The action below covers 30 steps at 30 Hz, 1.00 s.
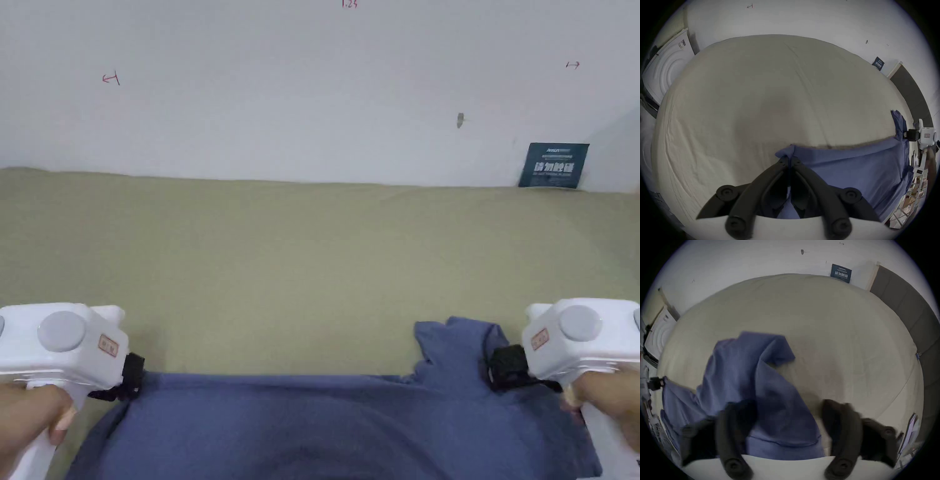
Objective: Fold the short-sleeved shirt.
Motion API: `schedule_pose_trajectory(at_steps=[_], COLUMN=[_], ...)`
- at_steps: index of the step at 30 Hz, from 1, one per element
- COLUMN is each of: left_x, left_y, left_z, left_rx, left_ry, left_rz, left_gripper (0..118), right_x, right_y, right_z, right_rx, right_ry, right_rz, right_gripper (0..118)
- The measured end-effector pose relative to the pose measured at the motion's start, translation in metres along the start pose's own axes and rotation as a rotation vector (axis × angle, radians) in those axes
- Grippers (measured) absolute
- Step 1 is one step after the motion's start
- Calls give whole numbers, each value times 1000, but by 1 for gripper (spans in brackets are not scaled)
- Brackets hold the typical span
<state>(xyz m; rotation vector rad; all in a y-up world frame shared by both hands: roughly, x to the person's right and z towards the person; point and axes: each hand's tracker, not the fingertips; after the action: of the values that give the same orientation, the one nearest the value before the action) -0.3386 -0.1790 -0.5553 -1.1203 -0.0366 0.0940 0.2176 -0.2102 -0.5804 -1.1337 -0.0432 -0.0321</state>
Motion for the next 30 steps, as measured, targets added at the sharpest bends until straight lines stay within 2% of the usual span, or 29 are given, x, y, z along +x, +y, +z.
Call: schedule_pose_trajectory(at_steps=[1, 2, 3, 4, 5, 7, 10, 16, 20, 23, 30], left_x=[0, -1, -2, -2, -1, -1, -4, -16, -30, -37, -45], left_y=[0, -2, -2, -2, -4, -7, -13, -43, -82, -117, -208], left_z=[0, 2, 4, 8, 15, 31, 68, 139, 166, 171, 155], left_rx=[2, 11, 12, 16, 37, 65, 107, 154, 146, 124, 46], left_ry=[0, -2, -4, -7, -6, -22, -66, -92, -123, -122, -119], left_rz=[1, 7, 7, 2, -9, -15, -25, -40, 1, 10, 56], left_gripper=[2, 2, 2, 2, 2, 2, 2, 2, 2, 2, 2], right_x=[1, 5, 8, 12, 12, 11, 6, 5, 12, 19, 31], right_y=[-5, -8, -7, -7, -16, -17, -29, -66, -112, -149, -237], right_z=[4, 12, 15, 19, 26, 44, 79, 162, 206, 218, 185], right_rx=[21, 81, 99, 100, 145, 123, 142, 210, 246, 210, 85], right_ry=[-7, 9, 39, 75, 70, 72, 77, 102, 126, 122, 138], right_rz=[0, -10, -31, -49, -75, -61, 14, 37, 48, 62, -8], right_gripper=[69, 42, 0, 0, 0, 0, 0, 0, 0, 0, 0])
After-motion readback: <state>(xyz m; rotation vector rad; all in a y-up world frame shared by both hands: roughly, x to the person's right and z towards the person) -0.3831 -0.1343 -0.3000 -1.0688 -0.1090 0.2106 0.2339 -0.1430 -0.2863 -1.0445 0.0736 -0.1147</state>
